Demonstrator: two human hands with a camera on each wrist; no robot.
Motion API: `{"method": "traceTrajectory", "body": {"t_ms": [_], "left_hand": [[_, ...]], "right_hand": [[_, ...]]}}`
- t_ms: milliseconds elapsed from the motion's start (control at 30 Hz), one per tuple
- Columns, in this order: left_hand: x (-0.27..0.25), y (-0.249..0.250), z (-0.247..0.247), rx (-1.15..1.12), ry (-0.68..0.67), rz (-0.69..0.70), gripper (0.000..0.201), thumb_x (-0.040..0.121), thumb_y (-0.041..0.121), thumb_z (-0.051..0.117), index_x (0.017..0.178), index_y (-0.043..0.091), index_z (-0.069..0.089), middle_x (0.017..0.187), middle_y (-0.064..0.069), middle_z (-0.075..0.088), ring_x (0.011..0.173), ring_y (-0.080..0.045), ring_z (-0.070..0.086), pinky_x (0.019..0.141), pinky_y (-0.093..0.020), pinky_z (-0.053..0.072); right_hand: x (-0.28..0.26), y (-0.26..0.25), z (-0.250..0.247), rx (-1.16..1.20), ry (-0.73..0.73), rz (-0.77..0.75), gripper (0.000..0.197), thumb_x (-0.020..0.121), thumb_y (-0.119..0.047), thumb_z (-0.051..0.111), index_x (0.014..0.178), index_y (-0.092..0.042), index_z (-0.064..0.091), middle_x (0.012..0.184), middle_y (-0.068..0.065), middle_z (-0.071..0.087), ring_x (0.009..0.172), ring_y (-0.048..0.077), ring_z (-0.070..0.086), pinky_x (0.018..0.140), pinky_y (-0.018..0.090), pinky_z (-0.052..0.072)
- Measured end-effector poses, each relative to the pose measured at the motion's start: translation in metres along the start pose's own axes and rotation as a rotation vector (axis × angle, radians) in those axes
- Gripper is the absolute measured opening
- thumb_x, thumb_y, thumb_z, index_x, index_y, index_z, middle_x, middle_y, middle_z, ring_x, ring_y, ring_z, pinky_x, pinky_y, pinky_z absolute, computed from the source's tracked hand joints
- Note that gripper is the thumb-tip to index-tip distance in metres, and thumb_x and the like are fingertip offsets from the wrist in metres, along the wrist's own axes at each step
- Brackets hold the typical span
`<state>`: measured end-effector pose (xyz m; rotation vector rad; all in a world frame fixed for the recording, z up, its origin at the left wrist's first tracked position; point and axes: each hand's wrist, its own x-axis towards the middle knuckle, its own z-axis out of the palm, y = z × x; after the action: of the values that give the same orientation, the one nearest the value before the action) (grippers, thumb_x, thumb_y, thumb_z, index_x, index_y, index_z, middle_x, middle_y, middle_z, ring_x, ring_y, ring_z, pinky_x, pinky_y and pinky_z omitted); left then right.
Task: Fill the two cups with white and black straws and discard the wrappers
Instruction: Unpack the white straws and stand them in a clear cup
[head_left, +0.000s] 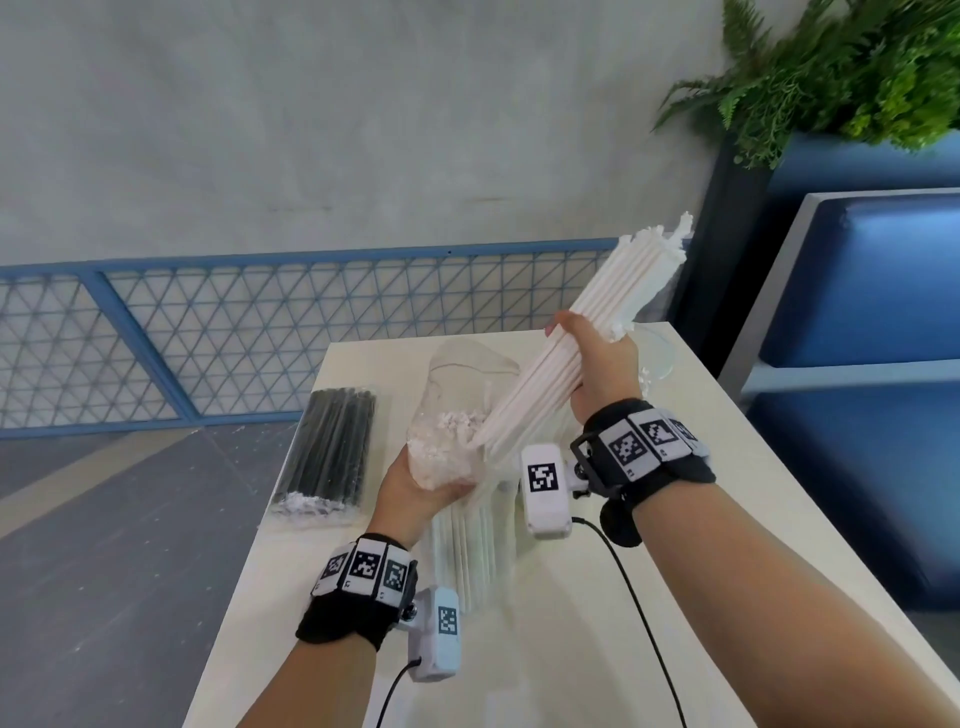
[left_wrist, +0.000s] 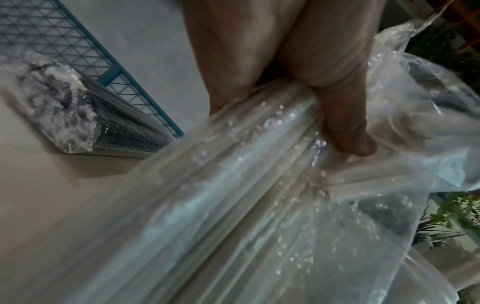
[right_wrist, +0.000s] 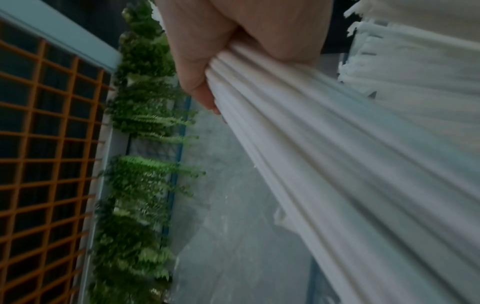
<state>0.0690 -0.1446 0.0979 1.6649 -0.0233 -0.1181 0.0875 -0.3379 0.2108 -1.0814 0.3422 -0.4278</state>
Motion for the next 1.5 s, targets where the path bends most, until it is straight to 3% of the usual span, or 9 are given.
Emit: {"method": "traceTrajectory", "body": {"t_ms": [100,267,400,600,733,1000,1133,1233,1500], "left_hand": [[-0.001,0.001,0.003,-0.005,0.030,0.000,0.067,0.058,0.009,0.085,0.118,0.015,0.054,0.111,-0.004,0.065,0.108,-0.022,0.058,0.093,-0.033,0.044],[-0.001,0.002,0.008,0.004,0.060,0.009,0.068,0.059,0.007,0.085,0.120,0.011,0.054,0.113,-0.007,0.063,0.108,-0.024,0.057,0.088,-0.030,0.043],[-0.001,0.004,0.009,0.012,0.074,0.011,0.065,0.061,0.006,0.084,0.118,0.012,0.054,0.112,-0.006,0.062,0.107,-0.023,0.056,0.085,-0.028,0.041],[-0.005,0.015,0.007,-0.002,0.061,0.022,0.055,0.067,0.000,0.079,0.108,0.021,0.049,0.099,0.003,0.058,0.096,-0.014,0.054,0.084,-0.024,0.037],[-0.005,0.018,0.008,0.021,0.065,0.019,0.058,0.068,0.001,0.078,0.116,0.017,0.048,0.104,-0.001,0.055,0.104,-0.016,0.050,0.089,-0.025,0.036],[-0.004,0.015,0.004,0.030,0.110,0.007,0.064,0.072,0.006,0.076,0.128,0.012,0.045,0.111,0.006,0.048,0.108,-0.009,0.042,0.094,-0.024,0.031],[0.003,0.008,0.000,0.027,0.149,-0.020,0.063,0.071,0.008,0.077,0.127,0.010,0.048,0.114,-0.001,0.055,0.112,-0.017,0.049,0.097,-0.029,0.036],[0.006,0.007,-0.001,0.003,0.164,-0.014,0.064,0.072,0.005,0.076,0.129,0.008,0.046,0.113,0.000,0.053,0.108,-0.013,0.046,0.097,-0.028,0.034],[0.001,0.011,0.007,-0.066,0.103,0.008,0.055,0.071,0.004,0.076,0.114,0.022,0.050,0.112,-0.001,0.059,0.106,-0.018,0.054,0.093,-0.029,0.039]], "right_hand": [[0.006,0.004,-0.006,0.031,0.016,0.064,0.026,0.079,-0.008,0.067,0.101,0.005,0.060,0.071,0.005,0.062,0.052,0.010,0.061,0.050,0.021,0.049],[0.003,0.021,-0.011,0.039,-0.063,0.140,0.009,0.079,-0.002,0.067,0.078,-0.009,0.062,0.075,0.005,0.063,0.070,0.018,0.061,0.065,0.029,0.052],[-0.010,0.038,-0.011,0.072,-0.105,0.191,0.014,0.077,0.001,0.068,0.084,-0.010,0.062,0.081,0.007,0.065,0.074,0.018,0.064,0.071,0.031,0.054],[-0.005,0.034,-0.009,0.145,0.038,0.223,0.043,0.077,-0.006,0.070,0.116,0.005,0.054,0.081,0.009,0.065,0.063,0.017,0.066,0.054,0.025,0.054],[-0.004,0.029,-0.011,0.177,0.125,0.193,0.048,0.076,-0.008,0.072,0.118,0.003,0.051,0.096,0.015,0.065,0.073,0.023,0.066,0.056,0.028,0.056],[0.022,-0.025,-0.027,0.054,0.202,-0.042,0.043,0.083,-0.016,0.066,0.120,0.002,0.053,0.086,0.004,0.062,0.073,0.014,0.062,0.057,0.022,0.055],[0.028,-0.039,-0.029,0.035,0.252,-0.161,0.050,0.076,-0.017,0.070,0.121,-0.005,0.051,0.110,0.010,0.065,0.098,0.024,0.065,0.085,0.036,0.056],[0.025,-0.037,-0.026,-0.076,0.248,-0.240,0.049,0.078,-0.017,0.068,0.122,-0.009,0.047,0.107,0.002,0.060,0.103,0.021,0.059,0.094,0.038,0.049],[0.020,0.018,-0.026,-0.457,0.082,-0.232,0.042,0.081,-0.015,0.068,0.118,-0.009,0.051,0.101,0.000,0.055,0.095,0.017,0.053,0.080,0.025,0.039]]}}
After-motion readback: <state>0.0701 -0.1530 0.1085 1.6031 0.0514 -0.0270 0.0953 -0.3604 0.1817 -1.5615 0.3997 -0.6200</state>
